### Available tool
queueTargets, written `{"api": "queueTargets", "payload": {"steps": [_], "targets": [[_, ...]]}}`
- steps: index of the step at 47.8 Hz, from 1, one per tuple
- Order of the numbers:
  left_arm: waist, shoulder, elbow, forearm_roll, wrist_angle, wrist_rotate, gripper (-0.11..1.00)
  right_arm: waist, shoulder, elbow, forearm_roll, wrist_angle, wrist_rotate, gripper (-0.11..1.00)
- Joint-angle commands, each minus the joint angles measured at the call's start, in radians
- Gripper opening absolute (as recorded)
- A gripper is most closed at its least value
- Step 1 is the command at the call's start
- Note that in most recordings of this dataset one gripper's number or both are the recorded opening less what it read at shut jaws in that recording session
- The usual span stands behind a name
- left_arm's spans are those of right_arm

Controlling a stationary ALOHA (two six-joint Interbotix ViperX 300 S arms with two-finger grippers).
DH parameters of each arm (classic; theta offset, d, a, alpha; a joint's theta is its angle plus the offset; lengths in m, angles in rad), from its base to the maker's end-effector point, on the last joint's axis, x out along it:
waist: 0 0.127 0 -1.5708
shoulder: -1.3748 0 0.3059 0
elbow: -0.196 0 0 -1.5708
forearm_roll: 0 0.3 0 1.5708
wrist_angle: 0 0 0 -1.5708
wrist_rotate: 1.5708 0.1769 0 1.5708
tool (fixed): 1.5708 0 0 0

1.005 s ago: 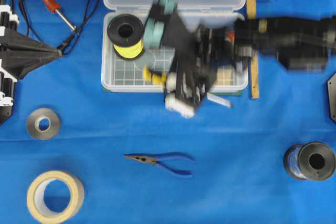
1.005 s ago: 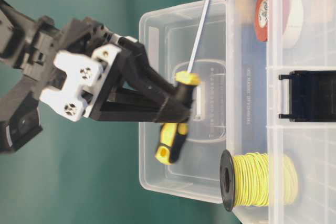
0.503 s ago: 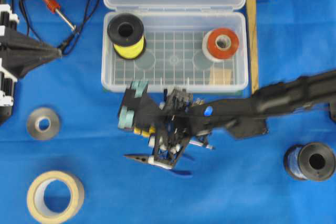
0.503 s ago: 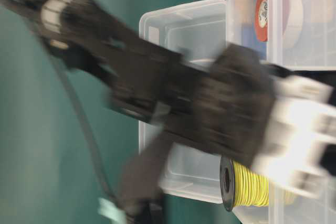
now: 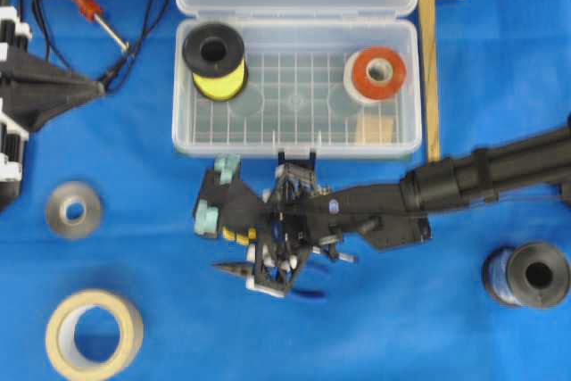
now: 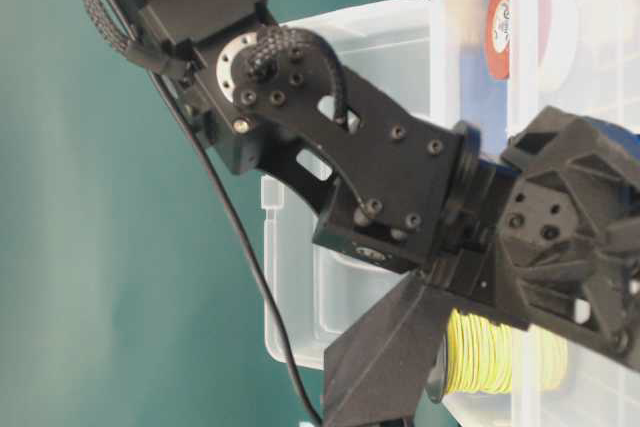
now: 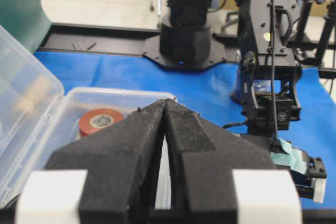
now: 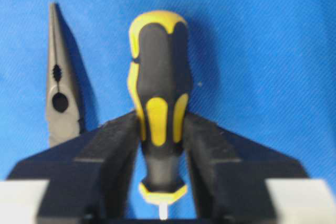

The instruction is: Pick the screwdriver from the toolbox among several items.

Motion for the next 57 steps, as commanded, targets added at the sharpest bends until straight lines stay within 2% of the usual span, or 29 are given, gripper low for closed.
{"api": "queueTargets", "payload": {"steps": [1, 6, 9, 15, 20, 25, 32, 47, 57], "targets": [[0.002, 0.000, -0.011, -0.002, -0.003, 0.000, 0.00, -0.005, -0.023, -0.017, -0.003, 0.006, 0.002, 0.40], [0.002, -0.008, -0.011, -0.002, -0.002, 0.000, 0.00, 0.000, -0.086, -0.011, -0.008, 0.061, -0.005, 0.70], [0.002, -0.011, -0.009, 0.000, 0.000, -0.002, 0.00, 0.000, -0.141, 0.000, -0.018, 0.097, -0.005, 0.78], [0.002, -0.020, -0.009, -0.002, 0.009, -0.003, 0.00, 0.011, -0.288, 0.046, -0.063, 0.147, 0.002, 0.69], [0.002, -0.026, -0.009, -0.002, 0.011, -0.009, 0.00, 0.020, -0.416, 0.100, -0.104, 0.163, 0.006, 0.70], [0.002, -0.032, -0.009, -0.002, 0.012, -0.011, 0.00, 0.026, -0.557, 0.193, -0.150, 0.161, 0.006, 0.70], [0.002, -0.041, -0.008, -0.002, 0.015, -0.011, 0.00, 0.026, -0.736, 0.362, -0.202, 0.126, 0.009, 0.70], [0.002, -0.048, 0.002, -0.002, 0.031, -0.011, 0.00, 0.026, -1.224, 0.772, -0.324, -0.074, 0.011, 0.70], [0.002, -0.048, 0.008, -0.002, 0.031, -0.011, 0.00, 0.018, -1.502, 0.985, -0.382, -0.160, 0.011, 0.70]]}}
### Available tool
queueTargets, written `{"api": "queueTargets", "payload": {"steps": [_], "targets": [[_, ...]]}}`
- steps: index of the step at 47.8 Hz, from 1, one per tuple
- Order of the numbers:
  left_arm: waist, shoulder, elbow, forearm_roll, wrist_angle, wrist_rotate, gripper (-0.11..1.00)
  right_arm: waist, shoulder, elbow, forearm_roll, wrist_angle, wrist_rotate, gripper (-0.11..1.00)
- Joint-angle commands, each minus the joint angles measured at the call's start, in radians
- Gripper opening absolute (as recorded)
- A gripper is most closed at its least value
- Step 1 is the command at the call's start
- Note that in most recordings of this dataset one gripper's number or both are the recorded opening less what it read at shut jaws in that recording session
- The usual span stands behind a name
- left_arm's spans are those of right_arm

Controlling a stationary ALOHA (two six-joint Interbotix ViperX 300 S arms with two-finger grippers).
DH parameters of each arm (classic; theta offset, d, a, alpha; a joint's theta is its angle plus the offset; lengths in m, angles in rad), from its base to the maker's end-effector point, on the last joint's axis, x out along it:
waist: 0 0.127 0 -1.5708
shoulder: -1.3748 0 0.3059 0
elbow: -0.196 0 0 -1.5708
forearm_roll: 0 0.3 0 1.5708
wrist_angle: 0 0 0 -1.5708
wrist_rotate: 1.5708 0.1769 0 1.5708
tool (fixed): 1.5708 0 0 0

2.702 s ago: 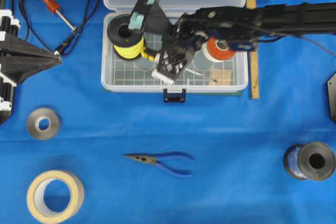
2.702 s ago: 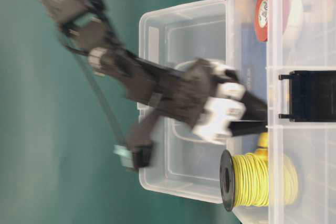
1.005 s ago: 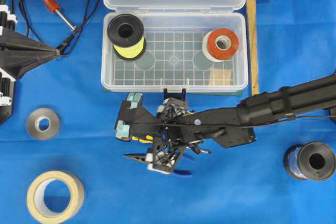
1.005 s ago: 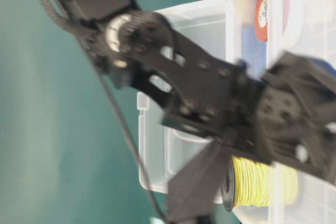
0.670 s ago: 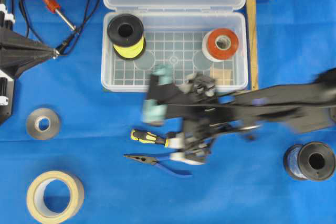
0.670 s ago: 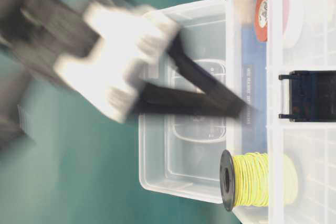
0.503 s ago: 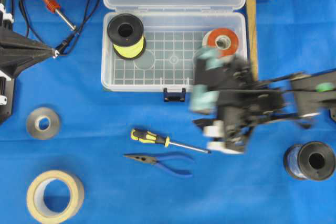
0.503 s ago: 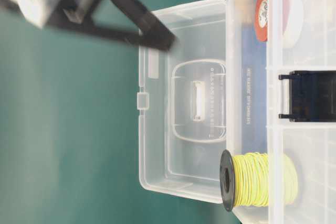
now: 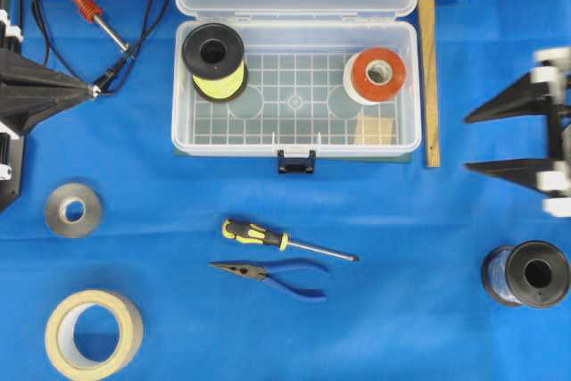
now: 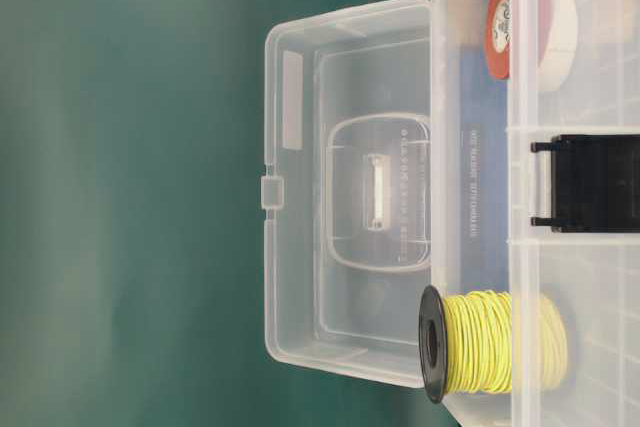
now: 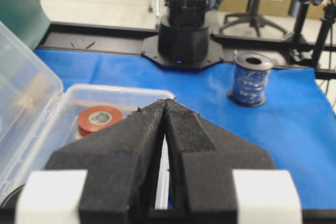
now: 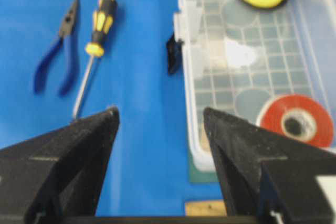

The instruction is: Pick the screwdriver from the toolbox among several items.

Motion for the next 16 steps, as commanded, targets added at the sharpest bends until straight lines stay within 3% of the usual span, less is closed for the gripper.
{"api": "queueTargets", "payload": {"steps": [1, 8, 16], "targets": [[0.002, 0.005, -0.009, -0.002, -0.006, 0.002, 0.00, -0.008, -0.110, 0.075, -0.028, -0.048, 0.002, 0.70], [0.002, 0.005, -0.006, -0.002, -0.008, 0.000, 0.00, -0.029, -0.216, 0.163, -0.048, -0.084, 0.002, 0.69], [0.002, 0.006, 0.000, -0.002, -0.006, 0.002, 0.00, -0.074, -0.230, 0.209, -0.063, -0.098, 0.002, 0.69]]}}
